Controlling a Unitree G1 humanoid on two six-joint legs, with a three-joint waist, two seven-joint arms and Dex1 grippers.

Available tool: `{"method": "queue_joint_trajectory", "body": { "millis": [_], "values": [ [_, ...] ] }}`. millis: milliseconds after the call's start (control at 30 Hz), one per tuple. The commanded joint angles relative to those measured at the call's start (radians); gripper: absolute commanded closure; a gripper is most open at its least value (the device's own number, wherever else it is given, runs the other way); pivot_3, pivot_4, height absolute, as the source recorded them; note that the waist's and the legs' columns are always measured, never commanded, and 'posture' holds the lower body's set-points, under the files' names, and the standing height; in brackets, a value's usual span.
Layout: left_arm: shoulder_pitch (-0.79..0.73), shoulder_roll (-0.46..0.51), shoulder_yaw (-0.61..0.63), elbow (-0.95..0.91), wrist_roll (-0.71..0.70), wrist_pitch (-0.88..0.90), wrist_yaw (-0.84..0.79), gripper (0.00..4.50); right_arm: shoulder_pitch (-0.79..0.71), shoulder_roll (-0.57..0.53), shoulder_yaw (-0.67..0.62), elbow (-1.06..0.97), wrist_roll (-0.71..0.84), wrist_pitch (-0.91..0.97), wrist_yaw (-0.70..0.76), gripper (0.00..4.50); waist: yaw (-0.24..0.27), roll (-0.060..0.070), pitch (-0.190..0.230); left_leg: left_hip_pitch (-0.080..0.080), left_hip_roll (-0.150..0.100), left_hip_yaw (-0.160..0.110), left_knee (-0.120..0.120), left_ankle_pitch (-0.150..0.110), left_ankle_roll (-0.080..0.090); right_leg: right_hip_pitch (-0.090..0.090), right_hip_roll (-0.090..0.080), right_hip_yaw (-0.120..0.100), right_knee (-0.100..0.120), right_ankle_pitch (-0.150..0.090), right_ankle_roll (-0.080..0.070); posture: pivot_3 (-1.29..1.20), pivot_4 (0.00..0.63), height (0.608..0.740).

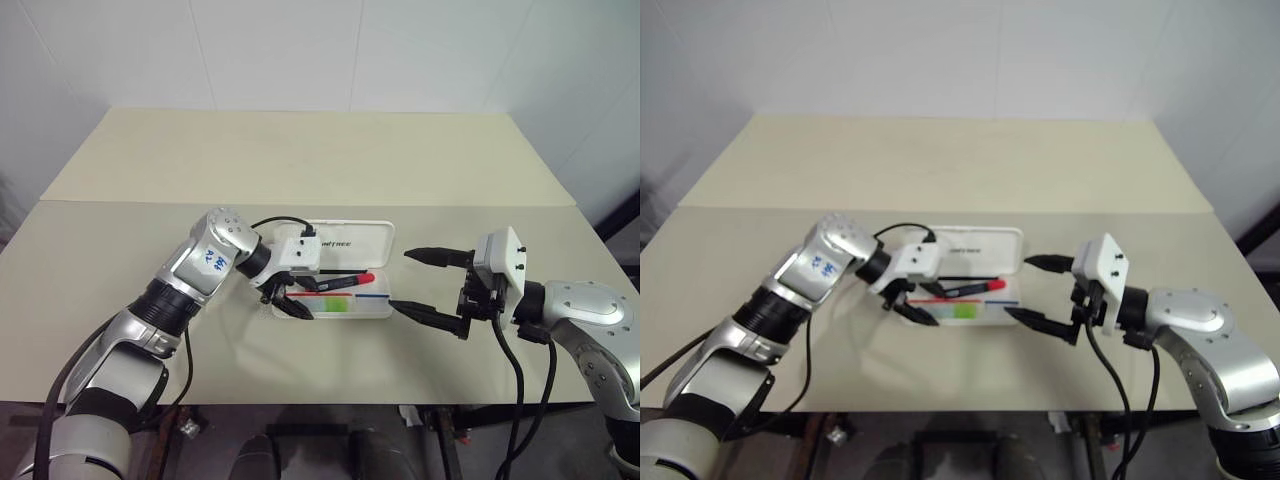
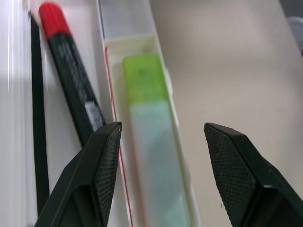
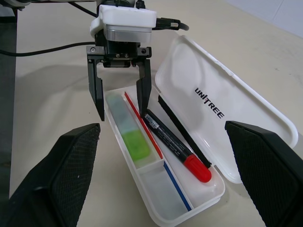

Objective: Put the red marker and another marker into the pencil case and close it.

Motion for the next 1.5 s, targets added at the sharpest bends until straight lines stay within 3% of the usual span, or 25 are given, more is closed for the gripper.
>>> {"method": "queue_joint_trajectory", "body": {
  "millis": [33,233,333,433,700,900,1233,1500],
  "values": [
    [-0.043,-0.006,0.043,-0.017,-0.030,-0.017,-0.010,1.54,-0.013,0.002,-0.021,-0.015,0.006,-0.021,-0.003,0.00,-0.001,0.000,0.000,0.000,0.000,0.000,0.000,0.000,0.000,0.000,0.000,0.000,0.000,0.000,0.000,0.00,0.150,0.740],
    [-0.044,0.013,0.108,-0.010,-0.101,-0.089,-0.058,1.54,-0.022,-0.008,-0.018,0.006,-0.001,0.011,-0.019,0.00,-0.002,0.000,0.000,0.000,0.000,0.000,0.000,0.000,0.000,0.000,0.000,0.000,0.000,0.000,0.000,0.00,0.150,0.740],
    [-0.030,0.027,0.184,-0.006,-0.173,-0.168,-0.096,0.99,-0.033,-0.027,-0.027,0.031,-0.008,0.054,-0.039,0.00,-0.001,0.000,0.000,0.000,0.000,0.000,0.000,0.000,0.000,0.000,0.000,0.000,0.000,0.000,-0.001,0.00,0.150,0.740],
    [-0.023,0.043,0.254,0.022,-0.234,-0.223,-0.129,0.03,-0.047,-0.061,-0.032,0.070,-0.027,0.118,-0.068,0.00,-0.001,0.000,0.000,0.000,0.001,0.000,0.000,0.000,0.000,0.000,0.000,0.000,-0.001,-0.001,-0.002,0.00,0.150,0.740],
    [-0.060,0.120,0.348,0.075,-0.348,-0.203,-0.169,0.03,-0.120,-0.155,-0.027,0.237,-0.085,0.279,-0.116,0.00,-0.001,0.000,0.000,0.000,0.001,0.001,0.000,0.000,0.000,0.000,0.000,0.000,-0.004,0.000,-0.004,0.00,0.150,0.740],
    [-0.114,0.144,0.397,0.151,-0.347,-0.249,-0.121,0.03,-0.270,-0.212,0.037,0.417,-0.157,0.443,-0.163,0.00,-0.002,0.000,0.000,-0.001,0.002,0.003,-0.001,0.000,0.000,-0.001,0.001,0.001,-0.004,0.000,-0.004,0.00,0.150,0.740],
    [-0.064,0.197,0.446,0.113,-0.383,-0.234,-0.132,0.03,-0.432,-0.243,0.220,0.676,-0.288,0.347,0.035,0.00,-0.007,0.001,0.001,-0.001,0.004,0.005,-0.002,-0.003,0.004,-0.003,0.003,0.002,-0.004,0.002,-0.001,0.00,0.150,0.740],
    [-0.022,0.243,0.481,0.046,-0.420,-0.196,-0.108,0.03,-0.588,-0.160,0.356,1.049,-0.453,0.178,0.149,0.00,-0.009,0.001,0.001,-0.001,0.004,0.008,-0.002,-0.004,0.003,-0.004,0.003,0.003,-0.004,0.002,-0.001,0.00,0.150,0.740]
  ]
}}
